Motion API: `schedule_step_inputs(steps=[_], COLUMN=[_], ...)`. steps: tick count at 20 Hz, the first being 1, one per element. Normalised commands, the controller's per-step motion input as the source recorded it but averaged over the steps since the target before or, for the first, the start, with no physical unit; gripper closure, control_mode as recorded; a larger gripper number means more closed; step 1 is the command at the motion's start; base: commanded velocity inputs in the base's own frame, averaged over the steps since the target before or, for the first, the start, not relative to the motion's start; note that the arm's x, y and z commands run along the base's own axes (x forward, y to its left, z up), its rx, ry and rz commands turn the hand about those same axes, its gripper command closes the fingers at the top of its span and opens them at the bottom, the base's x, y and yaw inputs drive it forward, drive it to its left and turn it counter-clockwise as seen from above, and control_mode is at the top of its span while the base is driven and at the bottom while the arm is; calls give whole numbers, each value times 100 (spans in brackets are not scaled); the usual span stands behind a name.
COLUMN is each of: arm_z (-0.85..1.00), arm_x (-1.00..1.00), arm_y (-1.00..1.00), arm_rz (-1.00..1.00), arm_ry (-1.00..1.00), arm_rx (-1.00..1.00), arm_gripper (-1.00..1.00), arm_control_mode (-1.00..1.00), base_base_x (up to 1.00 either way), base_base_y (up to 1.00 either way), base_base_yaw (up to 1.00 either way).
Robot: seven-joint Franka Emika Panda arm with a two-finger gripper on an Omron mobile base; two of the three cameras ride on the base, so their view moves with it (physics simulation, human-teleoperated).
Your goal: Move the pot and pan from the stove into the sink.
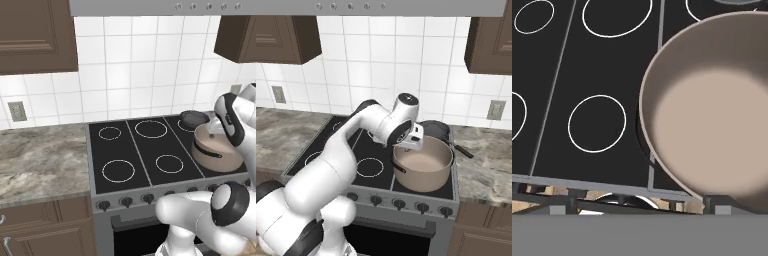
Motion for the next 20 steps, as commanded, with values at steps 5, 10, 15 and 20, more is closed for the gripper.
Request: schedule_step_inputs(steps=[5,10,15,20], arm_z=[-25,-23,-21,-11], arm_x=[4,30,23,11], arm_y=[-14,-8,-9,-2], arm_rz=[8,11,15,8], arm_ry=[-15,-7,0,1], arm_rx=[-1,0,0,-1], arm_gripper=[-100,-100,-100,-100], arm_control_mode=[-100,-100,-100,-100], base_base_x=[0,0,0,0], base_base_y=[0,0,0,0], base_base_yaw=[0,0,0,0])
